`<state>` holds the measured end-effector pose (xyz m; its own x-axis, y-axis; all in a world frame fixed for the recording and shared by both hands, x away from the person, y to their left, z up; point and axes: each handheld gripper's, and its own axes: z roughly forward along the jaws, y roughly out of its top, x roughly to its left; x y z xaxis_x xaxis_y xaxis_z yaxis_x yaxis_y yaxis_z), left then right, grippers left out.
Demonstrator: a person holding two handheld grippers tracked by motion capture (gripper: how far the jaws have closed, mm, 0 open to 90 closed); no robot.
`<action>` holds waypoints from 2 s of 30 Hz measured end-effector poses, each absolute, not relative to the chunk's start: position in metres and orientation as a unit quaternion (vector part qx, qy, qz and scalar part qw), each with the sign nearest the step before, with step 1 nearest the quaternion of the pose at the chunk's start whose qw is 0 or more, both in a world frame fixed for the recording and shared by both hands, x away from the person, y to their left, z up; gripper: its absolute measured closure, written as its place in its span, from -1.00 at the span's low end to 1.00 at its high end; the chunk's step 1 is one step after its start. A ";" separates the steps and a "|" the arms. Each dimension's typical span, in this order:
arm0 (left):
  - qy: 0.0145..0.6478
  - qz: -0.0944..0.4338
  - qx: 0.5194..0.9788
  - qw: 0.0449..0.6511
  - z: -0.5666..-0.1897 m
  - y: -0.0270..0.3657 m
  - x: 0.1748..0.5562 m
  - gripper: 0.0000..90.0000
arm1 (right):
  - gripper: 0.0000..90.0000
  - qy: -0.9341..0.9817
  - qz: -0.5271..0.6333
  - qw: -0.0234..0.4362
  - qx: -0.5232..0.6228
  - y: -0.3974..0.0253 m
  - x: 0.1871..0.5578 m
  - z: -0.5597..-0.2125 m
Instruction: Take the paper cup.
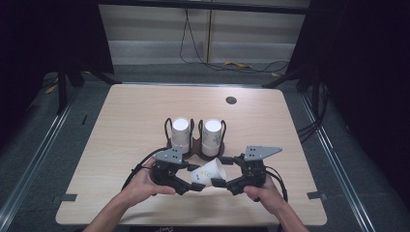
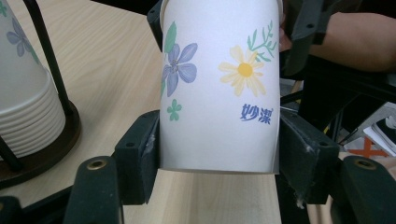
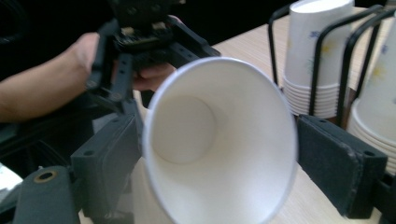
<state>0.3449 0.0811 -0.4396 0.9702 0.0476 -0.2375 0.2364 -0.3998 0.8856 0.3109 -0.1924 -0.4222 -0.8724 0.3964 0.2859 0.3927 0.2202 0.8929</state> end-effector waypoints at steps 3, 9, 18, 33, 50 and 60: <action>0.083 -0.086 0.832 0.542 -0.440 0.080 0.344 -0.21 | -0.70 0.773 0.580 0.001 0.257 -0.193 0.311 -0.421; 0.082 -0.089 0.828 0.547 -0.438 0.081 0.344 -0.21 | -0.70 0.763 0.593 -0.012 0.259 -0.194 0.313 -0.422; 0.077 -0.100 0.826 0.550 -0.438 0.081 0.344 -0.21 | -0.52 0.760 0.600 -0.026 0.250 -0.192 0.314 -0.427; 0.101 -0.130 0.826 0.540 -0.445 0.080 0.350 -0.42 | -0.42 0.757 0.602 -0.042 0.251 -0.193 0.317 -0.429; 0.139 -0.107 0.848 0.501 -0.454 0.093 0.360 -0.64 | -0.39 0.757 0.583 -0.021 0.292 -0.197 0.324 -0.430; 0.160 -0.094 0.866 0.464 -0.458 0.096 0.364 -0.64 | -0.39 0.762 0.563 0.001 0.320 -0.205 0.324 -0.428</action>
<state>0.3639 0.0957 -0.4581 0.9311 0.1909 -0.3108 0.3645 -0.5179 0.7739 0.3244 -0.2045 -0.4282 -0.7949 0.4887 0.3597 0.4874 0.1612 0.8582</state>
